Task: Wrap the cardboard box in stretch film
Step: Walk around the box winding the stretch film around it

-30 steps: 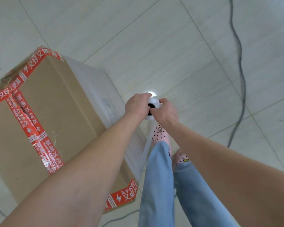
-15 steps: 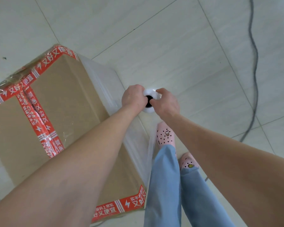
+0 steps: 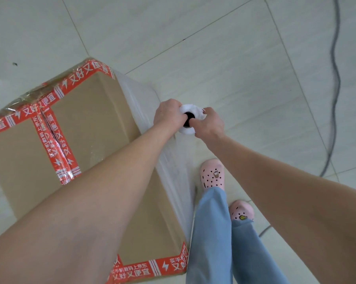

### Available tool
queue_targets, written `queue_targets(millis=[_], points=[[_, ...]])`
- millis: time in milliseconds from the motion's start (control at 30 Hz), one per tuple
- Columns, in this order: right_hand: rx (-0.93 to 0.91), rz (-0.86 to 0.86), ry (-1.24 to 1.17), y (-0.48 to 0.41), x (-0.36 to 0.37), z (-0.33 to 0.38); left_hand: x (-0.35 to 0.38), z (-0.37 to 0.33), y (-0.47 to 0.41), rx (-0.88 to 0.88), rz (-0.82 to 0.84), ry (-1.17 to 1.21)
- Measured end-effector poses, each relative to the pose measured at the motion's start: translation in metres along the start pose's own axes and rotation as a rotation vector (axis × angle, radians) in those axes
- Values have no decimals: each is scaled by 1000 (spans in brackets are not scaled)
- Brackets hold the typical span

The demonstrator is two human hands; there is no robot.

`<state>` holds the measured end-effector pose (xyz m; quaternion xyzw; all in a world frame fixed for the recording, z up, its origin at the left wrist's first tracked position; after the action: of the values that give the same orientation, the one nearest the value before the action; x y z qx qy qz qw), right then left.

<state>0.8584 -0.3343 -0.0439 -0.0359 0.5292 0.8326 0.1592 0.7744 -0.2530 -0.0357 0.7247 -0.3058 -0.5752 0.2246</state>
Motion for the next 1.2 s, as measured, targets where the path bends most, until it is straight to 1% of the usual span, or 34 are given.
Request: queue_targets(millis=[100, 167, 367, 500, 600, 667, 733, 800, 833, 967, 1000, 1033, 1100, 1200], points=[[-18, -23, 14, 1, 3, 2, -3, 1, -1, -1, 14, -12], [-41, -26, 17, 1, 5, 7, -7, 2, -1, -31, 7, 9], [-136, -8, 78, -5, 13, 30, -20, 20, -5, -146, -75, 219], [-190, -12, 134, -8, 20, 40, -23, 31, -7, -175, -95, 258], [-248, -5, 135, -11, 22, 51, -30, 36, -8, -249, -90, 327], [-217, -10, 65, -12, 20, 55, -33, 35, -7, -303, -49, 342], [-124, -16, 20, -10, 19, 52, -33, 31, -7, -323, -12, 363], [-49, 8, 7, -7, 19, 44, -32, 26, -11, -292, 10, 377], [-39, 15, 10, -8, 19, 41, -33, 24, -14, -250, 18, 347], [-64, 20, 48, -13, 12, 38, -36, 9, -25, 40, 58, 15], [-83, 24, 65, -15, 10, 39, -36, 4, -26, 87, 60, -42], [-101, 28, 86, -15, 9, 42, -37, 1, -28, 109, 52, -76], [-128, 34, 123, -17, 7, 49, -40, -3, -32, 89, 18, -96], [-170, 31, 142, -23, 8, 65, -45, 1, -41, 11, -24, -34]])
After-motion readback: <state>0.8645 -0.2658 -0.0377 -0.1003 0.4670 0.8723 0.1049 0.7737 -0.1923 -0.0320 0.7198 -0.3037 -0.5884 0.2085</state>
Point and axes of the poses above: each hand's wrist, its own y-axis away from the middle knuckle, its own x-axis out of the palm, z = x × y, the point moved 2 cm from there along -y, towards the middle knuckle, and after that the axes turned 3 degrees about x, right-handed, at the moved point
